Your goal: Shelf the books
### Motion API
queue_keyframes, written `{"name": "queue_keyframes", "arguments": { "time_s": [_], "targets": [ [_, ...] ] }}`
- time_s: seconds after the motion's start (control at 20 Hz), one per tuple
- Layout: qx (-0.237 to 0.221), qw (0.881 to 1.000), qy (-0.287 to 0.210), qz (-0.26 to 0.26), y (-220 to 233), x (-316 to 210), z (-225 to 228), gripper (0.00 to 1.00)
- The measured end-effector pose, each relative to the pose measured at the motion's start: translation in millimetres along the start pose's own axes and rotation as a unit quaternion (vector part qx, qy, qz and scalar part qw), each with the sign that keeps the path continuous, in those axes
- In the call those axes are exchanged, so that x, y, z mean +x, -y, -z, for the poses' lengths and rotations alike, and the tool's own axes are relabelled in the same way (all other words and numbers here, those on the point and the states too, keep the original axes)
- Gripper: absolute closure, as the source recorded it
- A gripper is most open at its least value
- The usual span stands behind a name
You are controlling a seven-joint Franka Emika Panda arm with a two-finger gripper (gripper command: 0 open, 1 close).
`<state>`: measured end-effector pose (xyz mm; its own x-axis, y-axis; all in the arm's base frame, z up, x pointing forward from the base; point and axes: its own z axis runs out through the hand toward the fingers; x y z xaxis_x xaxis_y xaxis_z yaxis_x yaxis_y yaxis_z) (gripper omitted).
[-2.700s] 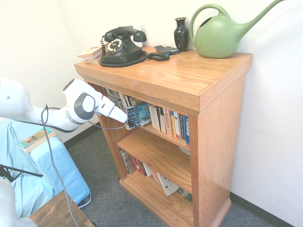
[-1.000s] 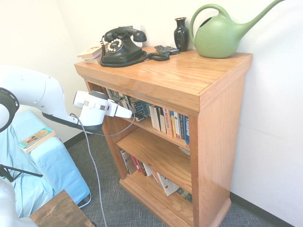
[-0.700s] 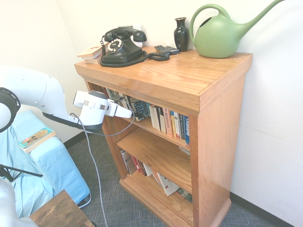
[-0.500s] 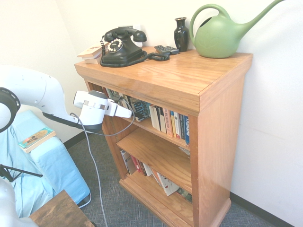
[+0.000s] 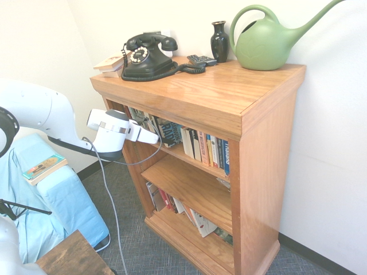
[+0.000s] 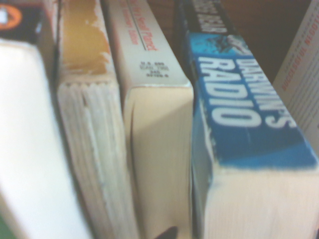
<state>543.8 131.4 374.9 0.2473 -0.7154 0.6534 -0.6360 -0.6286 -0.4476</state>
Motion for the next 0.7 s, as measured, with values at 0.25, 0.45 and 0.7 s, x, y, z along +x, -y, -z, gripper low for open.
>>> {"name": "queue_keyframes", "arguments": {
  "time_s": [0.25,0.45,0.7],
  "targets": [
    [-0.012,0.998,0.058,-0.007,-42,8,35,0.0],
    [-0.038,0.994,0.106,0.001,-72,3,67,0.0],
    [-0.095,0.975,0.199,0.007,-111,-7,85,0.0]
  ]
}}
